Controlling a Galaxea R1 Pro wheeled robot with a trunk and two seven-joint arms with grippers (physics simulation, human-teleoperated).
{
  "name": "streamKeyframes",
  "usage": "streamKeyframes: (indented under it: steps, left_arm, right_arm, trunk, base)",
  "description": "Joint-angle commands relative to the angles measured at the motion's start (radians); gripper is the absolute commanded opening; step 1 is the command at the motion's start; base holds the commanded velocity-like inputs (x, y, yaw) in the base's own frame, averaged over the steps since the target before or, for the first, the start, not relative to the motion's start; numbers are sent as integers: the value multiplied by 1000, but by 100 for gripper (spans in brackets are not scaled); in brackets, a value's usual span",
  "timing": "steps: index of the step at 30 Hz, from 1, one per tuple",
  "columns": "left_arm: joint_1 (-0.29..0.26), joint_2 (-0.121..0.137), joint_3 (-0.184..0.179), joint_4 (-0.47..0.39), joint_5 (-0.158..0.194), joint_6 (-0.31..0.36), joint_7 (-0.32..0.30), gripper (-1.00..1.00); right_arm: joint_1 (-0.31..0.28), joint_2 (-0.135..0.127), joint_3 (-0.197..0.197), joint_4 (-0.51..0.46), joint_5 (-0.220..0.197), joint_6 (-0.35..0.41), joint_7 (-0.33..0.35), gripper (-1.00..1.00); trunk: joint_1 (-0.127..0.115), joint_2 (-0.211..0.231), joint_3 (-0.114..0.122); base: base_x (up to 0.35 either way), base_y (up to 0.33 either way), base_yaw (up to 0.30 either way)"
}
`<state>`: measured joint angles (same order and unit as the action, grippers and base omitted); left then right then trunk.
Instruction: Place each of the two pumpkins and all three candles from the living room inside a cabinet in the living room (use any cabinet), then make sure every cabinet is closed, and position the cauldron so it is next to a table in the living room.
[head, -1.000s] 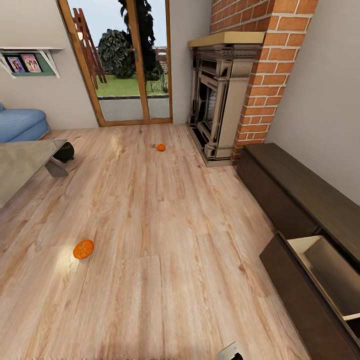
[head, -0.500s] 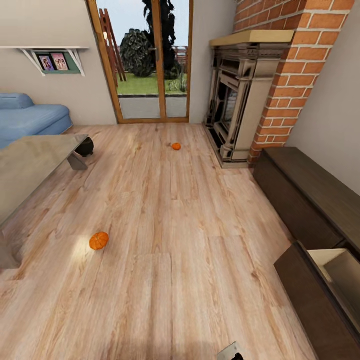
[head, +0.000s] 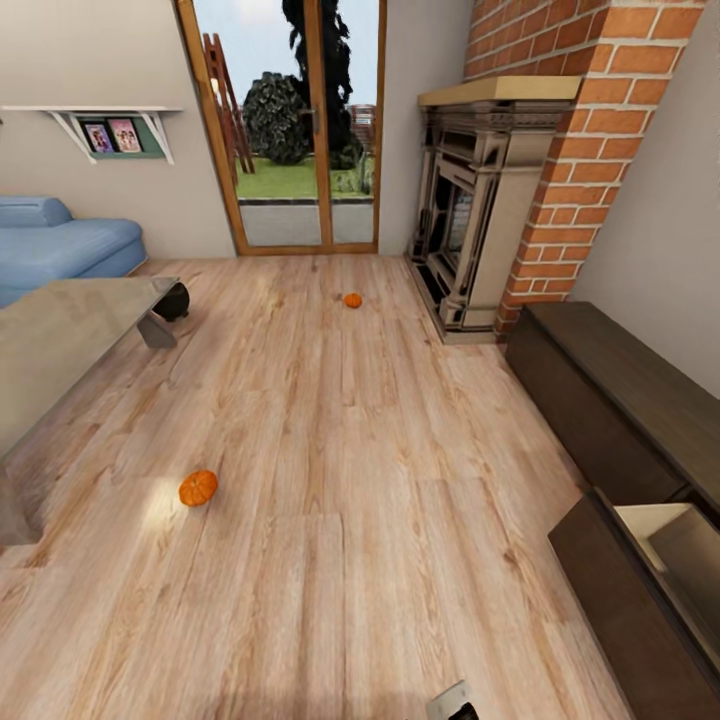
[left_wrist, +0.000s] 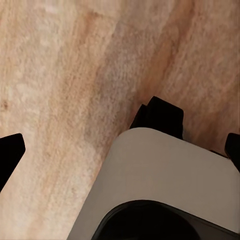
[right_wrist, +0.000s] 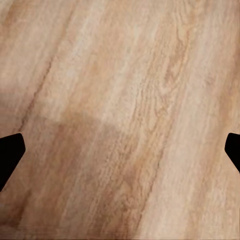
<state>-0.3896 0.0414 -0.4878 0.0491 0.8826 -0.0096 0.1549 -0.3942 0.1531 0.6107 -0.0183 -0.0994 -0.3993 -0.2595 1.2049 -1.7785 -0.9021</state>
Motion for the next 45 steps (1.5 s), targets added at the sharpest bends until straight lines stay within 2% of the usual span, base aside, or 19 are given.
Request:
streamKeyframes:
  steps: [1,3,6,20,27,45]
  left_arm:
    - [0,1,0,0,0,0,0,100]
    - [0,1,0,1,0,0,-1,100]
    - [0,1,0,2,-1,1,-1,100]
    - [0,0,0,3,-2,5,-2,100]
    - [0,1,0,3,-1,5,0,100]
    - [0,0,0,3,-1,5,0,100]
  right_arm:
    - [1,-1,0,0,0,-16,0,100]
    - [2,-3,-1,1,0,-62,-1,100]
    - [2,-4,-1,3,0,-90,-1,100]
    - [3,-7,0,19,-3,-91,0,100]
    - [3,-5,0,24,-2,-93,0,100]
    - [3,-2,0,24,0,-95,0,100]
  trunk:
    - [0,0,2]
    - [0,0,5]
    - [0,0,7]
    - [0,0,8]
    - [0,0,9]
    - [0,0,28]
  base:
    - [17,0,0]
    - [139,0,21]
    - [256,0,38]
    - [314,0,3]
    - [45,0,0]
    - [1,0,-66]
